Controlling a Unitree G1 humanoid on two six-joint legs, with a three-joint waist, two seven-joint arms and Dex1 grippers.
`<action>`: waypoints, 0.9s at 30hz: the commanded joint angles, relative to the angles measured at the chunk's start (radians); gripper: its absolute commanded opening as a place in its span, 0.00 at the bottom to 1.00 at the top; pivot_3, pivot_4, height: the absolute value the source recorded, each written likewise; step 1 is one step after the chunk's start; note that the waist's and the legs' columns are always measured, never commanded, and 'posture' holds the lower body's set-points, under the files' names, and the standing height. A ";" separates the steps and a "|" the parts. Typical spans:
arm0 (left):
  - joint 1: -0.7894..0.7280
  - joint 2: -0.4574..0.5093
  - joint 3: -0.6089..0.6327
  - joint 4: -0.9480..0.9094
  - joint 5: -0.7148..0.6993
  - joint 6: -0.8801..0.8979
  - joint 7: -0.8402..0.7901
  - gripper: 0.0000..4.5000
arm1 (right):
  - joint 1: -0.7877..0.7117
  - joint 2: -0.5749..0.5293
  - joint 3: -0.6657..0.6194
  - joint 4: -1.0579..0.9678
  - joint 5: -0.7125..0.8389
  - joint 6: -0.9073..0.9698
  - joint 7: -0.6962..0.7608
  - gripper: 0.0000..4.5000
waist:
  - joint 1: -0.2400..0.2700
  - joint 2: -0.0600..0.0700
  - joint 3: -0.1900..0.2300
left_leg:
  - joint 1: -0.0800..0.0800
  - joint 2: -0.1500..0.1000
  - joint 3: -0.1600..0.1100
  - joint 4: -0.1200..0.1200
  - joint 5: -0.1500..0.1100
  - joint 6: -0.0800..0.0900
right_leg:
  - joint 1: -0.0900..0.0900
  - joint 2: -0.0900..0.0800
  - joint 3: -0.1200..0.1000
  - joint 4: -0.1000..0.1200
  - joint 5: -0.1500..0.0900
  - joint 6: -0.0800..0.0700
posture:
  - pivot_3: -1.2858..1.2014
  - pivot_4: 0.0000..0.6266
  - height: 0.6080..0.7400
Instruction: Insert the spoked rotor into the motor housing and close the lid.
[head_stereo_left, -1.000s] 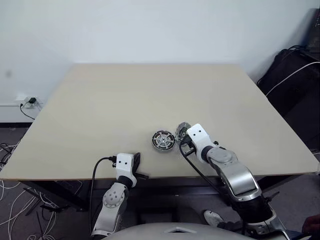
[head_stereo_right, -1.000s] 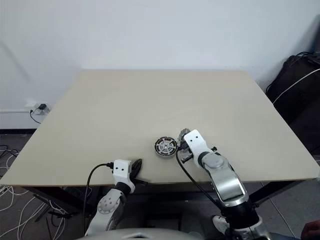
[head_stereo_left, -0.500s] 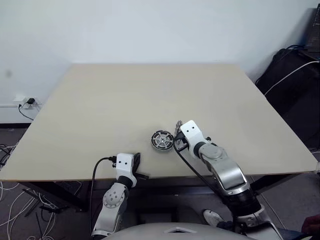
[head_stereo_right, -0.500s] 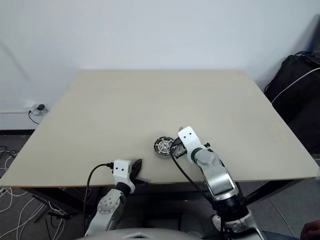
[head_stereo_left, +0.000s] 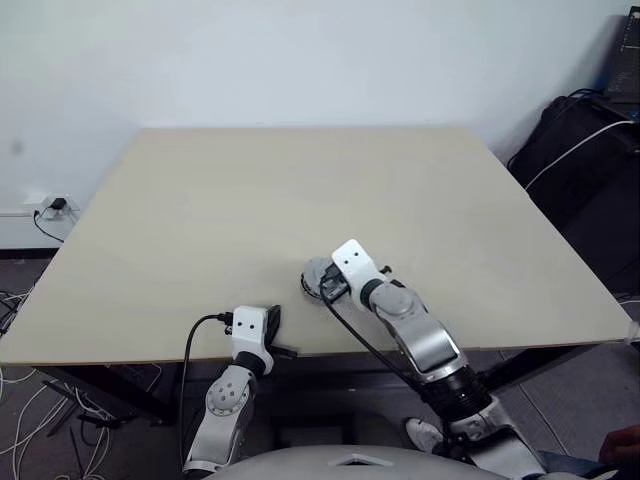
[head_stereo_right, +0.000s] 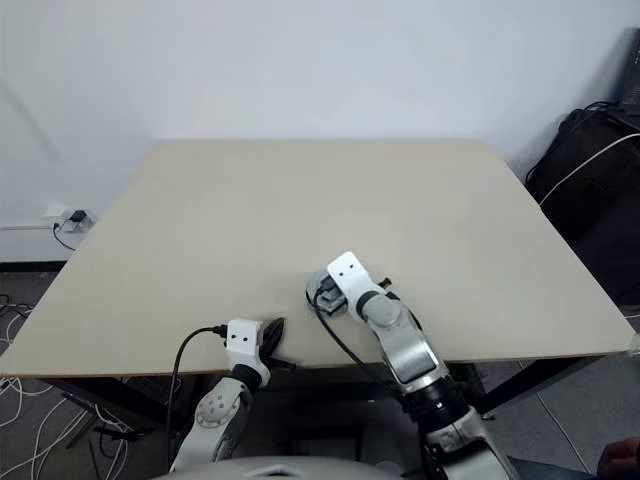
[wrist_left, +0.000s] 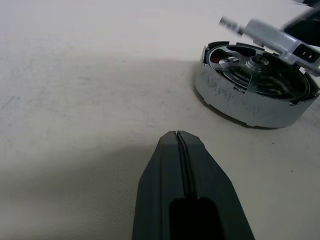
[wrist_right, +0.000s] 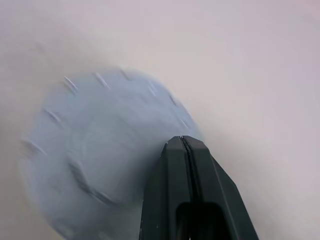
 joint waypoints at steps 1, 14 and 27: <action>-0.015 -0.006 -0.005 -0.011 0.003 -0.015 0.001 0.00 | -0.030 0.013 0.014 0.036 -0.011 -0.044 0.010 0.01 | 0.001 0.000 0.000 | 0.000 0.000 0.000 0.000 0.000 0.000 | 0.000 0.000 0.000 0.000 0.000 0.000 | 0.52 0.00 1.00; -0.011 -0.006 0.000 -0.016 0.005 -0.016 0.005 0.00 | -0.054 0.058 -0.097 0.051 0.101 -0.107 0.084 0.01 | 0.003 0.000 0.000 | 0.000 0.000 0.000 0.000 0.000 0.000 | 0.000 0.000 0.000 0.000 0.000 0.000 | 0.52 0.00 1.00; -0.013 -0.001 0.004 -0.018 0.005 -0.012 0.000 0.00 | 0.010 -0.140 -0.118 -0.036 0.246 -0.316 0.415 0.58 | 0.006 0.000 0.000 | 0.000 0.000 0.000 0.000 0.000 0.000 | 0.001 0.000 0.000 0.000 0.000 0.001 | 0.52 0.00 1.00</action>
